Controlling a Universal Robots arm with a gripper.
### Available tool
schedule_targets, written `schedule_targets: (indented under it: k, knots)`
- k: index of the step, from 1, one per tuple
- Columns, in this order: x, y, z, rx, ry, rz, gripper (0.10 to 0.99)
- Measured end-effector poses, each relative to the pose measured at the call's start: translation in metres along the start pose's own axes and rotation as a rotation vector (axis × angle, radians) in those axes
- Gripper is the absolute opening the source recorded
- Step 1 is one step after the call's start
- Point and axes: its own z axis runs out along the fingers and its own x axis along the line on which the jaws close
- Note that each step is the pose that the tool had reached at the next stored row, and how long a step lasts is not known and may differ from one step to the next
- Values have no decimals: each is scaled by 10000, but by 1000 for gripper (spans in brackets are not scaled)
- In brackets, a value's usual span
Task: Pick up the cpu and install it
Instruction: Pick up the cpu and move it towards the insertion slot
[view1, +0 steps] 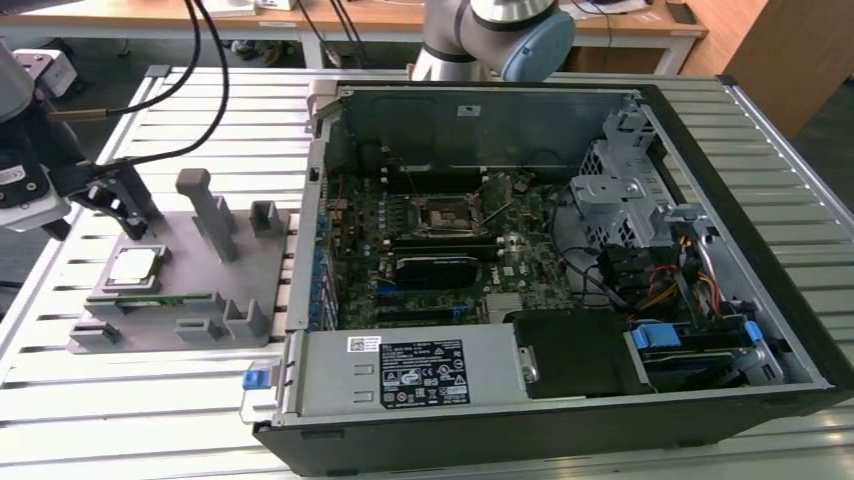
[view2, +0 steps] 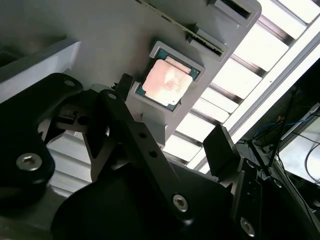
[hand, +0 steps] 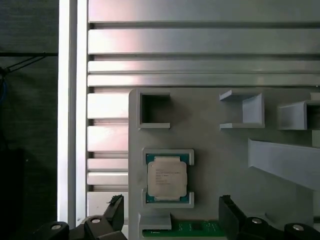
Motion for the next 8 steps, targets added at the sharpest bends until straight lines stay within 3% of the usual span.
schedule_targets:
  k: [8]
  knots:
    - [-3, -3, 145, 0, -1, 15, 835]
